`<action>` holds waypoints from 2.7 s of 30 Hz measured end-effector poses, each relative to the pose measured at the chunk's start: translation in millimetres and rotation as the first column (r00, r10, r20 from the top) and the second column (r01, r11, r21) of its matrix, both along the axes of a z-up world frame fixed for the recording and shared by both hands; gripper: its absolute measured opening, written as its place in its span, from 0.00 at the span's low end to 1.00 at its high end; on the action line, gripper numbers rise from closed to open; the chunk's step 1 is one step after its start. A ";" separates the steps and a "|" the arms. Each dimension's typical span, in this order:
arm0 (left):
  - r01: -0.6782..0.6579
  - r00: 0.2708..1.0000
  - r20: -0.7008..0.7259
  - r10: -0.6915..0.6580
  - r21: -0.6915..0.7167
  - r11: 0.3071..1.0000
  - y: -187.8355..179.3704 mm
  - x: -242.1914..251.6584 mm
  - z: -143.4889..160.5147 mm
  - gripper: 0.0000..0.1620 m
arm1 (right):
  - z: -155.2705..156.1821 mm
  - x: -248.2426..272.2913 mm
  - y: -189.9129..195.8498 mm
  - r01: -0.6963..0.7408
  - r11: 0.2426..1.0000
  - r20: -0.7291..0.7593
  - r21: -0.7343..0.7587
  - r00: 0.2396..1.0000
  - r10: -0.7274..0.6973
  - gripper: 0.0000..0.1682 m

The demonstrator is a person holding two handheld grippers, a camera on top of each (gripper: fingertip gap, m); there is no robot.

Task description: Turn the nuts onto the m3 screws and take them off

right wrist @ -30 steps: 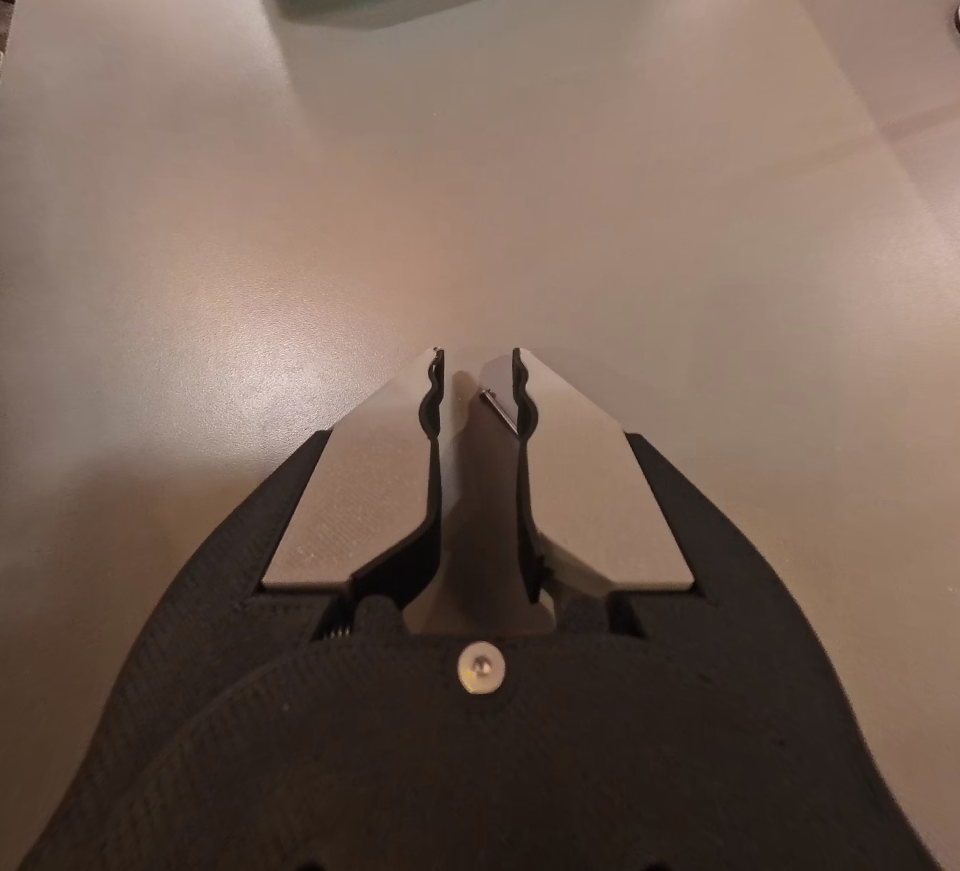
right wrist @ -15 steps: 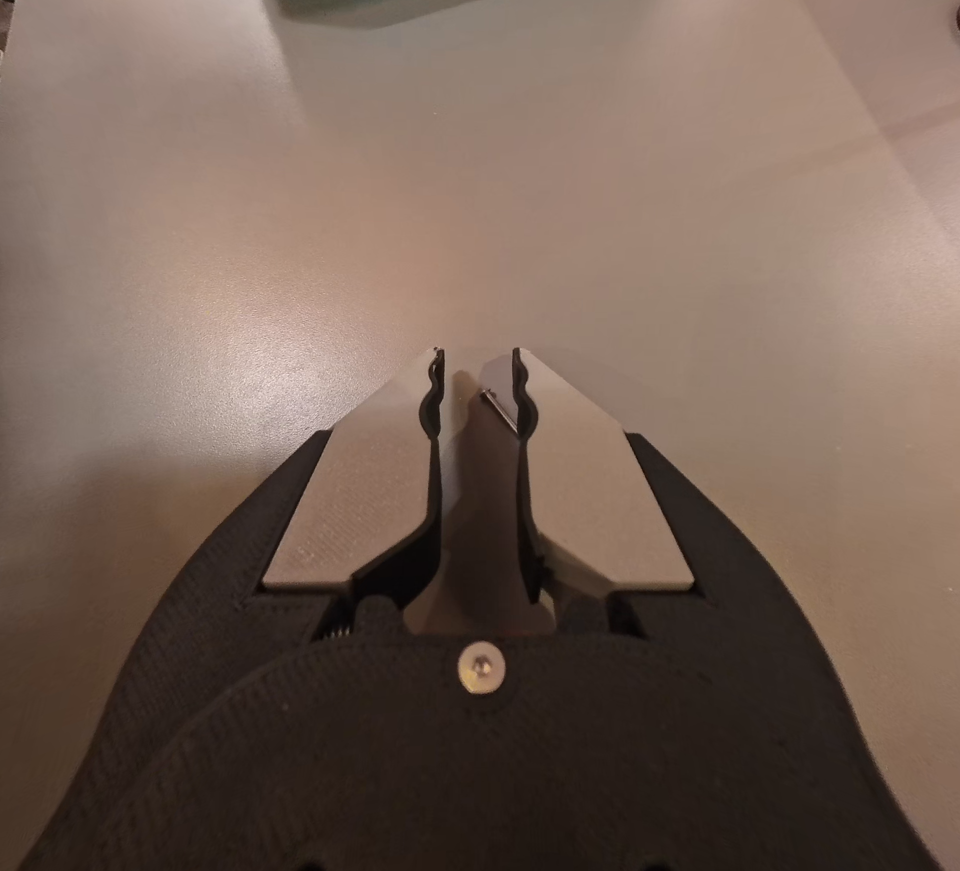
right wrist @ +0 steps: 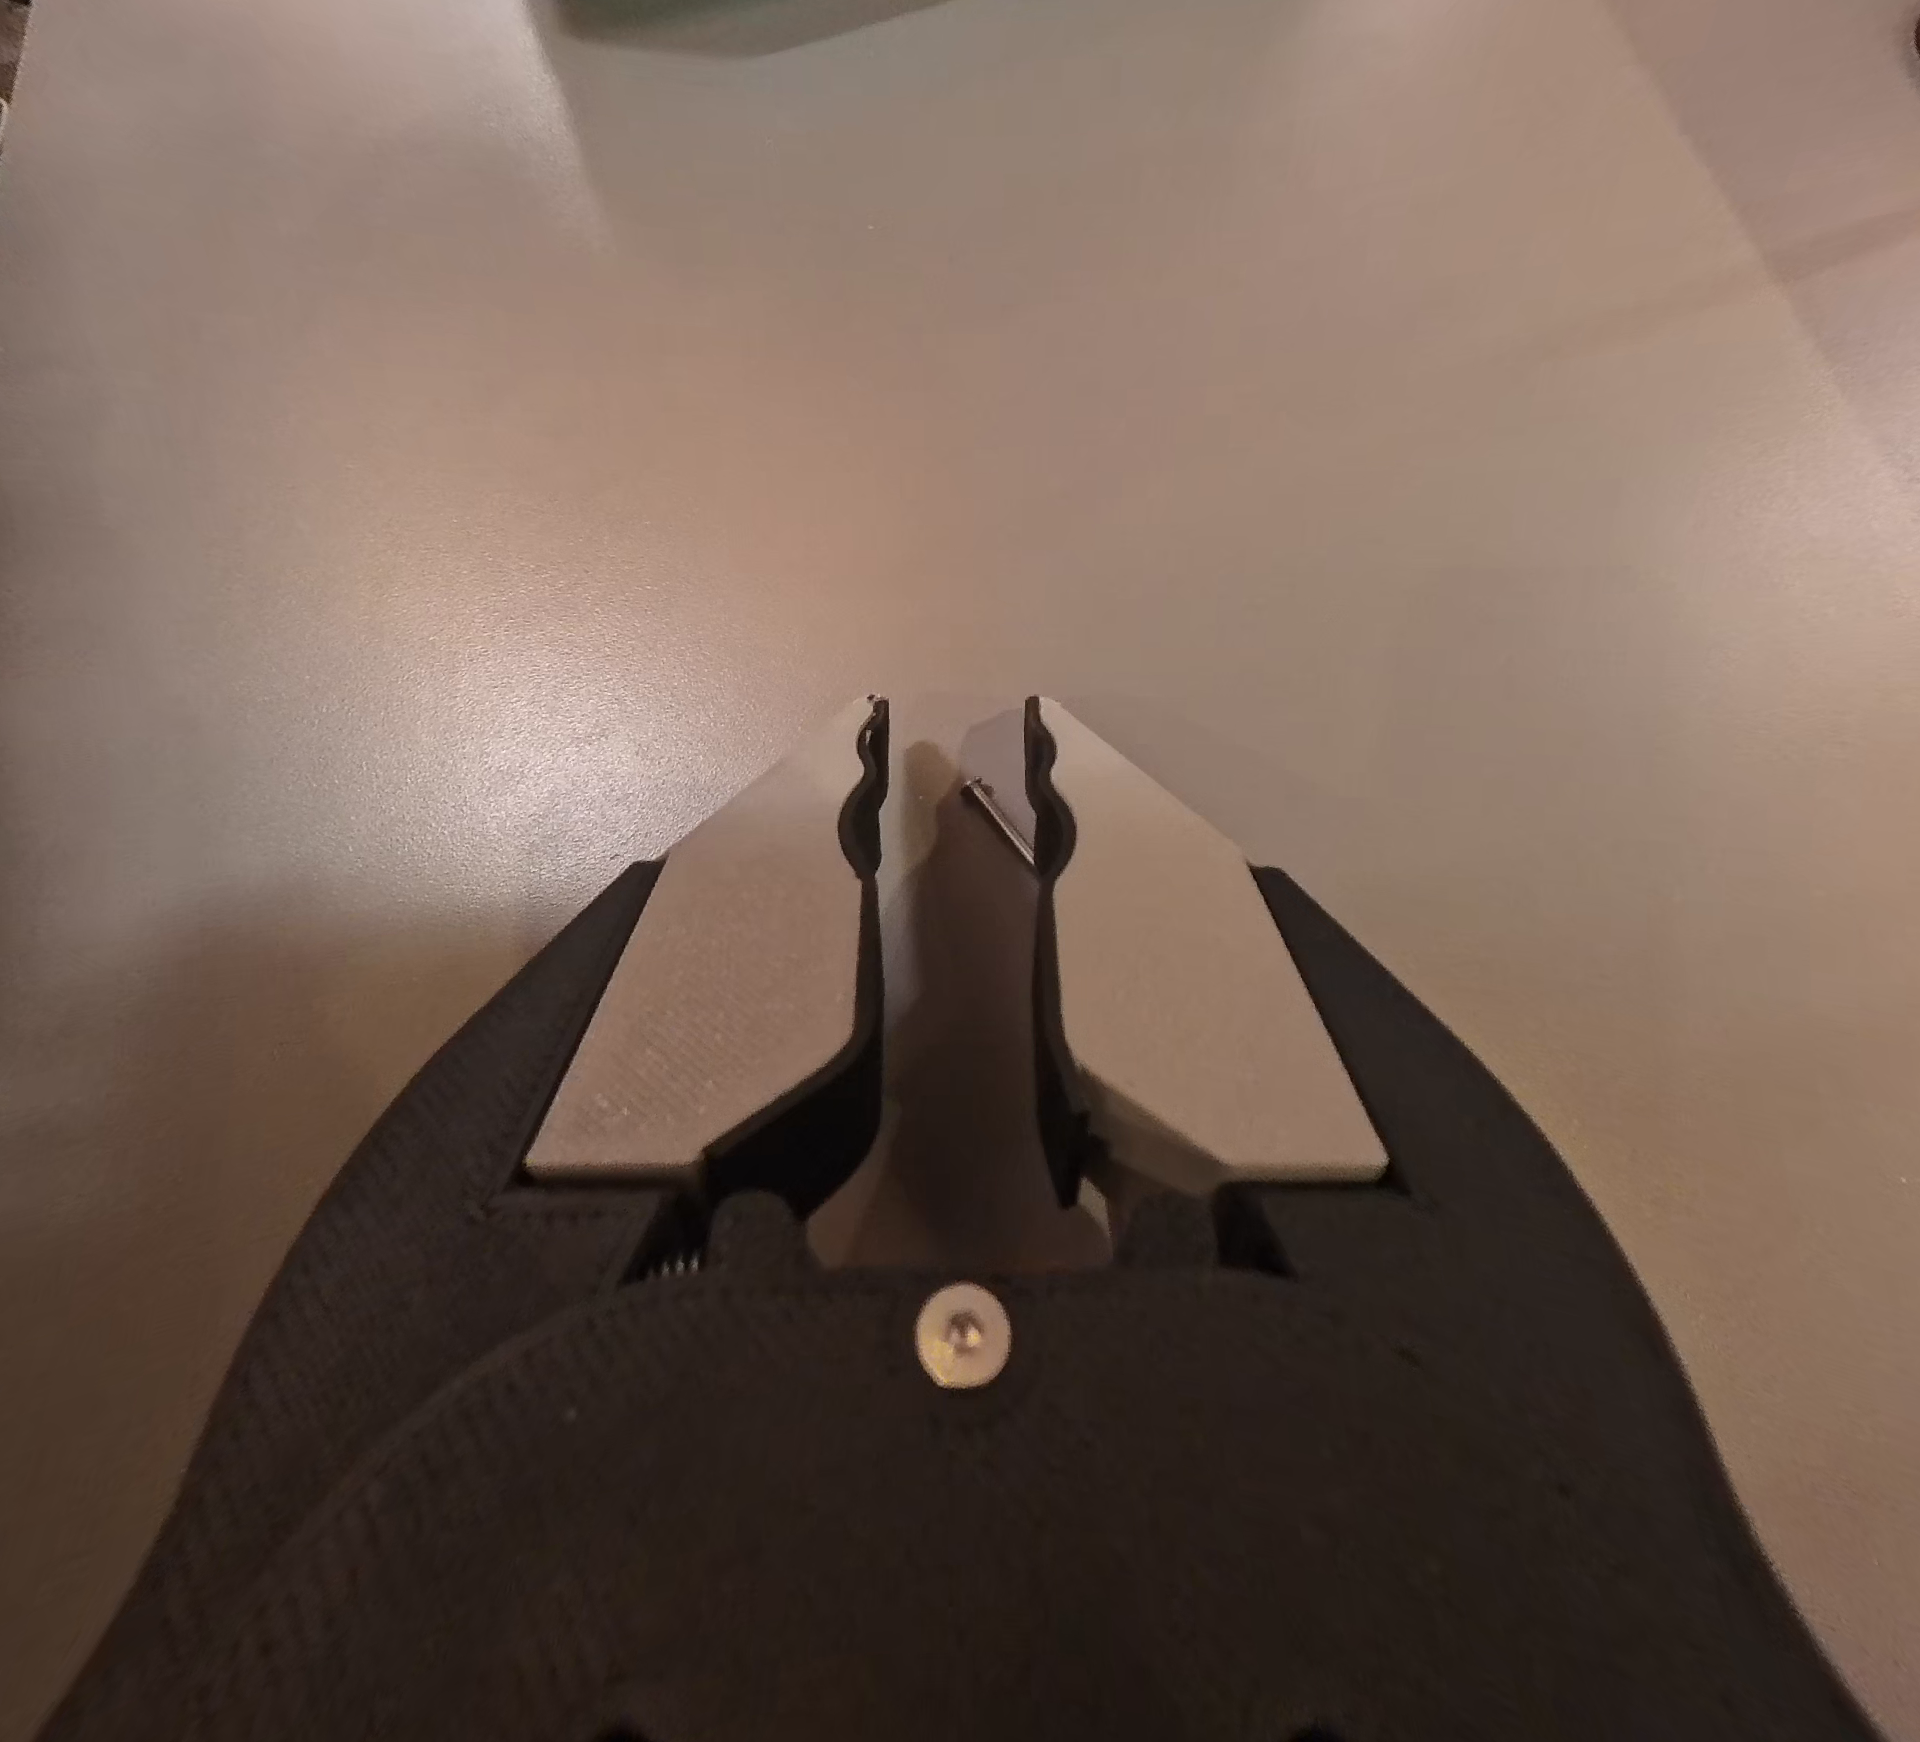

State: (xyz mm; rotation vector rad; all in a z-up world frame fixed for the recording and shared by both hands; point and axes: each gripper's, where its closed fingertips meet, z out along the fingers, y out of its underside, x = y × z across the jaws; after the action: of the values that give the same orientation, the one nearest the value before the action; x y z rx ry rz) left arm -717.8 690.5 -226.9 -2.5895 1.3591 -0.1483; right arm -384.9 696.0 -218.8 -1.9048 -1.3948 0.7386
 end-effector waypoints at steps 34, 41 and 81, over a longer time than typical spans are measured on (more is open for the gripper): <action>0.088 0.976 -0.195 -0.100 -0.069 0.994 -4.7 2.5 -1.3 0.01 | -1.8 -1.6 -4.5 -0.018 1.000 0.014 0.008 1.000 0.018 0.13; 0.079 0.977 -0.193 -0.088 -0.055 0.995 -7.0 -1.4 8.9 0.01 | -2.6 -1.6 -5.0 -0.020 1.000 0.018 0.007 1.000 0.020 0.13; 0.510 0.856 -0.077 -0.511 -0.031 0.860 -20.5 315.5 39.1 0.00 | 57.0 38.7 28.1 0.173 0.980 -0.144 0.099 0.977 -0.158 0.12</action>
State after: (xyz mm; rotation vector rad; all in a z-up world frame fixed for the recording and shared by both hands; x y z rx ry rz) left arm -402.3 670.0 -187.7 -2.1939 2.0559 -0.1281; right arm -346.2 724.1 -161.8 -1.8232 -1.1536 0.6815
